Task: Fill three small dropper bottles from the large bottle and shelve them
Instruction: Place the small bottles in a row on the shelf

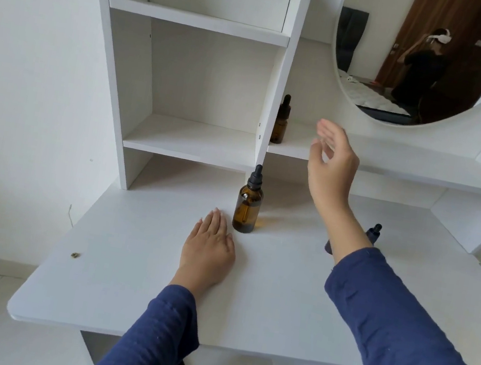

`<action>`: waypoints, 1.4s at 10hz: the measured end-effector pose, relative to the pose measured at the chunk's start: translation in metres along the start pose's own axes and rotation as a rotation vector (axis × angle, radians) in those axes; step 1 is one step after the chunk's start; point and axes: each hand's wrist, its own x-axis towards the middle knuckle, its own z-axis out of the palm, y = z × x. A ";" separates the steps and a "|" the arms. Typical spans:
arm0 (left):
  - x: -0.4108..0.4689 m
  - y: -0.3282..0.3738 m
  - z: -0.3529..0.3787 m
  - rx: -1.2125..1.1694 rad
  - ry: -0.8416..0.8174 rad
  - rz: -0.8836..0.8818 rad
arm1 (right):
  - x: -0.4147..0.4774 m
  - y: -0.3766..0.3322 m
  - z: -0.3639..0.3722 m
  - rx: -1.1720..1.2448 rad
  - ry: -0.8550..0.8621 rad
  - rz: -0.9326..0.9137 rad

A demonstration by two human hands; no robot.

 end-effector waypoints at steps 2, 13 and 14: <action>0.001 -0.002 0.002 0.030 -0.016 0.012 | -0.048 0.036 -0.046 -0.178 0.076 0.081; -0.005 0.003 0.000 -0.013 0.000 0.003 | 0.004 0.008 -0.001 0.056 -0.004 0.131; -0.005 0.003 0.000 -0.026 0.010 0.002 | 0.017 0.006 0.006 -0.001 -0.087 0.119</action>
